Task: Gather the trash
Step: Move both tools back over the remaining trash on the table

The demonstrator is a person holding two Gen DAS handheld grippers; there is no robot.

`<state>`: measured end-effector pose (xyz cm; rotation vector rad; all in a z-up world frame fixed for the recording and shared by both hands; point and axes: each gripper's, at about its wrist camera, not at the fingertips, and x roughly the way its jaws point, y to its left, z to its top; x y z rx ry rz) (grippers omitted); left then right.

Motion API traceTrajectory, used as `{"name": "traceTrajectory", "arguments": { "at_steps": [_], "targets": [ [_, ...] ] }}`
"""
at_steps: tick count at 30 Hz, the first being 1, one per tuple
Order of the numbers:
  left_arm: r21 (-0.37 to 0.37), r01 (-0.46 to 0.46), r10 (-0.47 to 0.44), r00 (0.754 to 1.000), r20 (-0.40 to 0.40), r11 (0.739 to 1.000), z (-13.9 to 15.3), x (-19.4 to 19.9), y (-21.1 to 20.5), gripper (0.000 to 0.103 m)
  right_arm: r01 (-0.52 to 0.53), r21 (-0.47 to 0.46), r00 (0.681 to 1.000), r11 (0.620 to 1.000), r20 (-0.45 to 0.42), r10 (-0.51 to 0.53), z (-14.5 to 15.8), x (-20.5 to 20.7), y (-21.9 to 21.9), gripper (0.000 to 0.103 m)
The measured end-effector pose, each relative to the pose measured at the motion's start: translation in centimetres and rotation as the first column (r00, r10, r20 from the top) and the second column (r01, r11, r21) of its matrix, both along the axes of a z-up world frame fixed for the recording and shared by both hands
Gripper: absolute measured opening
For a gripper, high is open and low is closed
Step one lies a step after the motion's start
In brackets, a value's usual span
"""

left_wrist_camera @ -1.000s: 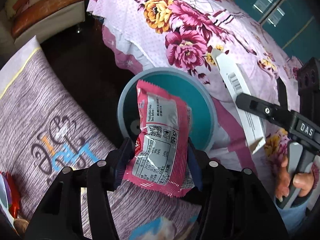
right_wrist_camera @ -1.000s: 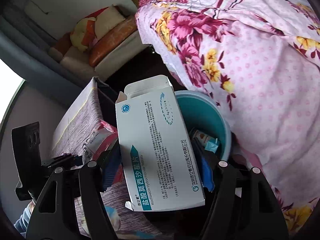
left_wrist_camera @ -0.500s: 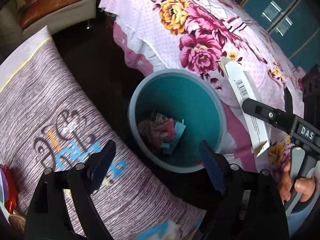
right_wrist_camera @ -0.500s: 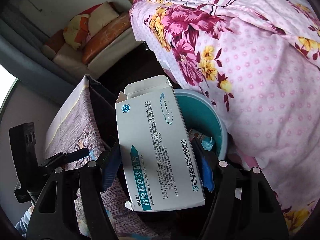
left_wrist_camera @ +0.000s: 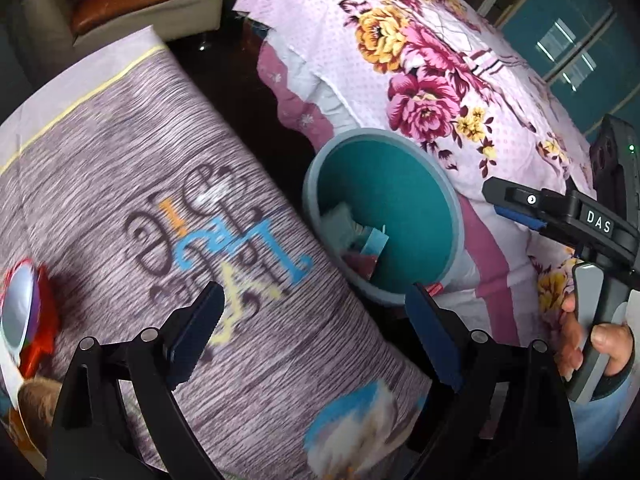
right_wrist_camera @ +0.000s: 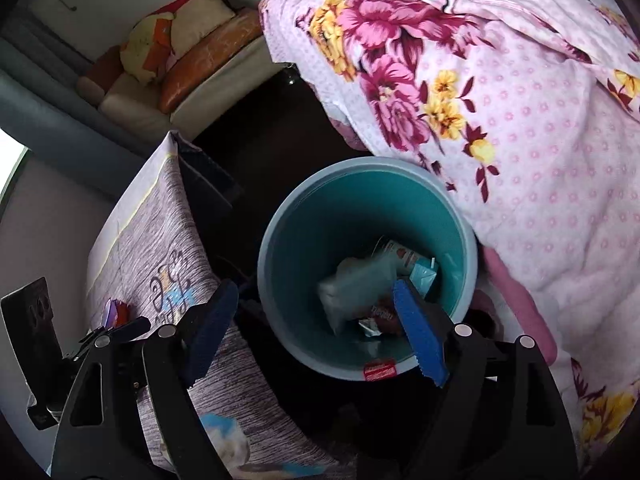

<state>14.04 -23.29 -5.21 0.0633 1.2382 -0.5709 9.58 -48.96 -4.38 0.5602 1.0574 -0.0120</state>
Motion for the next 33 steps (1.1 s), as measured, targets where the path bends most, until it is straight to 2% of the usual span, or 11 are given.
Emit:
{"name": "traceTrajectory", "arguments": {
  "at_steps": [17,26,33],
  "targets": [
    [-0.001,-0.137,0.137,0.99,0.043,0.991,2.5,-3.4,10.6,0.092,-0.169,-0.025,0.986,0.985,0.009,0.169,2.5,-0.3,9.5,0.077],
    [0.006,-0.22,0.219,0.972,0.086,0.975,4.0,-5.3,17.3,0.092,-0.273,-0.039,0.962,0.961,-0.018,0.272,3.0,-0.5,15.8,0.077],
    [0.009,-0.295,0.292,0.948,0.126,0.955,5.2,-6.7,22.7,0.092,-0.37,-0.065,0.929,0.927,-0.016,0.37,3.5,-0.8,21.3,0.078]
  ]
}}
